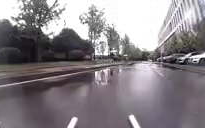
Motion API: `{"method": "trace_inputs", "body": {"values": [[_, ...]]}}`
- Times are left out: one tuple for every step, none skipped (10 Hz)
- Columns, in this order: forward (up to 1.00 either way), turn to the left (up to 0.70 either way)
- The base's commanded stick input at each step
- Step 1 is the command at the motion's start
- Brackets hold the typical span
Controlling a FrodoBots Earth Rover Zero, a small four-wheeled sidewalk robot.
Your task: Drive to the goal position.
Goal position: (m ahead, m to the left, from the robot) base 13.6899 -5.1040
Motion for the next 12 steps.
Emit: {"method": "trace_inputs", "body": {"values": [[0.7,-0.14],[0.7,-0.07],[0.7,0.0],[0.7,0.0],[0.7,0.0],[0.7,0.0],[0.7,0.0],[0.7,0.0],[0.7,0.0],[0.7,0.0],[0.7,0.0],[0.7,-0.04]]}}
